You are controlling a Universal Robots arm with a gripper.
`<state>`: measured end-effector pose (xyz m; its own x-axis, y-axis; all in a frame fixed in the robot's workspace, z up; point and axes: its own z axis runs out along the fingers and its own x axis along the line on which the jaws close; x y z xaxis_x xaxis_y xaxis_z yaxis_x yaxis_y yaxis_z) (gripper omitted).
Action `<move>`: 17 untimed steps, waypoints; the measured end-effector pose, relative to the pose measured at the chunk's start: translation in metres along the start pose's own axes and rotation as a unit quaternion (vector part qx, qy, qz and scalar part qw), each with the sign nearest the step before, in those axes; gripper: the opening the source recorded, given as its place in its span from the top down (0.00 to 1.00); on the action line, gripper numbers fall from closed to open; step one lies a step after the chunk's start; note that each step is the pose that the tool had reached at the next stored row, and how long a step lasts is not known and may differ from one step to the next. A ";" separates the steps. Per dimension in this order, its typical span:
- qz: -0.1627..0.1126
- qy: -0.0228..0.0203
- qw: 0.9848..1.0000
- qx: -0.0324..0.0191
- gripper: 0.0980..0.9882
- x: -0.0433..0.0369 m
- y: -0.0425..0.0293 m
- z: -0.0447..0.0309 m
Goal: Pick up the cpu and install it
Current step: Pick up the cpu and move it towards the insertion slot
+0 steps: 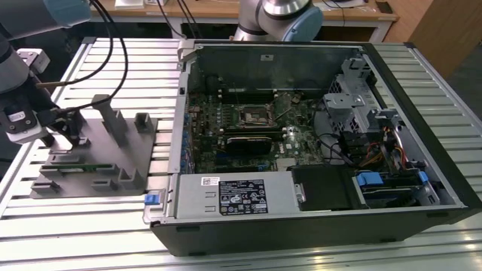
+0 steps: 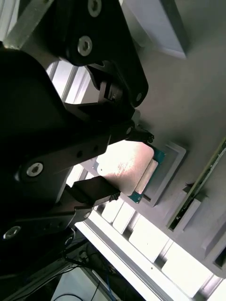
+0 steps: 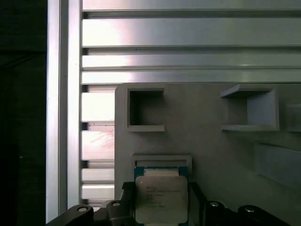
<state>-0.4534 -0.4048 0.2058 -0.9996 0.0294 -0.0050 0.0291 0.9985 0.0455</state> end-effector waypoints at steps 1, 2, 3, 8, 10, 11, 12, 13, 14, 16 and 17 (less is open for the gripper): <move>0.000 0.000 1.000 0.000 0.50 0.0000 0.0001 -0.0015; 0.000 0.000 1.000 0.000 0.50 0.0000 0.0001 -0.0022; 0.000 0.000 1.000 -0.001 0.50 0.0000 0.0002 -0.0021; 0.000 0.000 1.000 -0.001 0.50 0.0000 0.0001 -0.0032; 0.000 0.000 1.000 -0.001 0.50 0.0000 0.0002 -0.0042; 0.000 0.000 1.000 -0.001 0.50 0.0000 0.0002 -0.0047; 0.000 0.000 1.000 -0.001 0.50 0.0000 0.0003 -0.0053; 0.000 0.000 1.000 -0.001 0.50 0.0000 0.0003 -0.0063; 0.000 0.000 1.000 -0.001 0.50 0.0000 0.0004 -0.0075; 0.000 0.000 1.000 -0.001 0.50 -0.0001 0.0005 -0.0095; 0.000 0.000 1.000 -0.001 0.50 -0.0001 0.0005 -0.0104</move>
<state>-0.4533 -0.4047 0.2162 -0.9996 0.0293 -0.0050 0.0291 0.9985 0.0469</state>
